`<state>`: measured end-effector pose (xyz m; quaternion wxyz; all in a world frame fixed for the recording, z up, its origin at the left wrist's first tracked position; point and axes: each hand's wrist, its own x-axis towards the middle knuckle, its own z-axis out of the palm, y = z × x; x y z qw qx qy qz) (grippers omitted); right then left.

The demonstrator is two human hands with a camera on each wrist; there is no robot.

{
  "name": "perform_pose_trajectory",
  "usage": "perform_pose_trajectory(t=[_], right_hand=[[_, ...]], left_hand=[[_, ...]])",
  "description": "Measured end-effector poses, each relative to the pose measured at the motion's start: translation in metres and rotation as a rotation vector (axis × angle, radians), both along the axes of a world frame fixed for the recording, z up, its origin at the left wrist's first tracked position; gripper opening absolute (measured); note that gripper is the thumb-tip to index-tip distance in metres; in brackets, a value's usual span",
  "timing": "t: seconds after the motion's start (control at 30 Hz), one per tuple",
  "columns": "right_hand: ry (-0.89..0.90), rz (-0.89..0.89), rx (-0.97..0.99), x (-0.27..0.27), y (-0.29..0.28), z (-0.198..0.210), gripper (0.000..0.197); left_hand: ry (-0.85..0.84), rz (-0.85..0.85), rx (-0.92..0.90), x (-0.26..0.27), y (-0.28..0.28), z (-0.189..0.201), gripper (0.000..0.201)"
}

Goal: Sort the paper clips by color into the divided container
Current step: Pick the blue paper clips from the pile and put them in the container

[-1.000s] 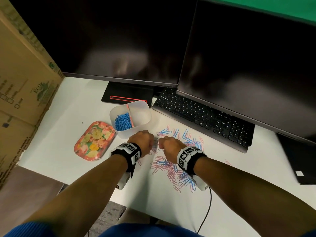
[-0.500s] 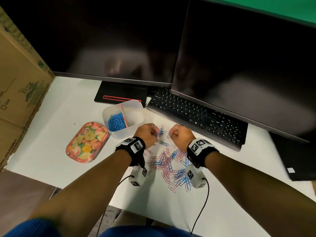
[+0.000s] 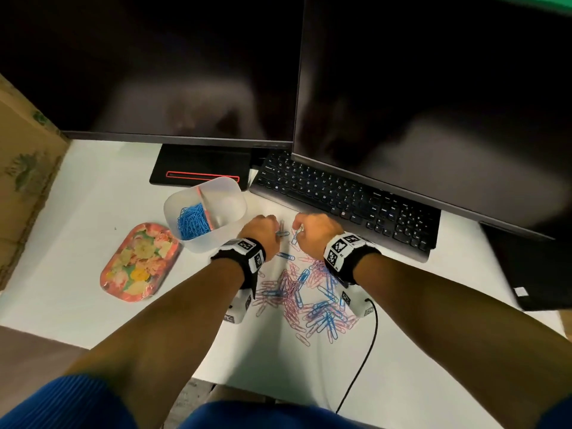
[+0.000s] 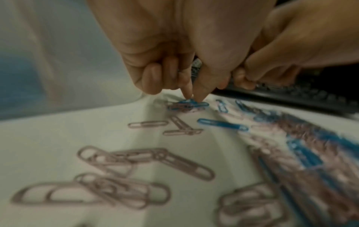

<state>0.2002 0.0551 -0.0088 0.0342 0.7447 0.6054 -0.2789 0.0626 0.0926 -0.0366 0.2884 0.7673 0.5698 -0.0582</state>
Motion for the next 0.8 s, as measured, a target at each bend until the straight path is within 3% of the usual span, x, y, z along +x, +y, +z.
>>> perform_pose_trajectory(t=[0.17, 0.37, 0.43, 0.5, 0.6, 0.7, 0.8], right_hand=[[-0.088, 0.240, -0.007, 0.003, -0.002, -0.011, 0.029], [-0.081, 0.300, 0.029, 0.005, -0.001, -0.017, 0.014], [-0.008, 0.230, 0.048, 0.008, -0.001, -0.016, 0.007], [0.107, 0.121, 0.086, 0.013, -0.001, -0.016, 0.002], [0.316, -0.069, 0.136, 0.019, -0.002, -0.018, 0.011], [0.516, -0.236, 0.121, 0.023, -0.004, -0.017, 0.018], [0.731, -0.396, 0.067, 0.026, -0.005, -0.017, 0.014]], left_hand=[[0.117, -0.066, 0.032, 0.001, 0.004, -0.004, 0.026], [0.031, 0.015, 0.002, -0.005, 0.004, -0.004, 0.015], [-0.051, 0.081, 0.001, -0.008, 0.003, -0.002, 0.003], [-0.144, 0.153, 0.008, -0.010, 0.001, 0.001, 0.007], [-0.243, 0.204, -0.011, -0.014, 0.000, 0.004, 0.007], [-0.276, 0.236, -0.097, -0.014, 0.000, 0.004, 0.030], [-0.383, 0.356, -0.213, -0.009, 0.003, 0.004, 0.032]])
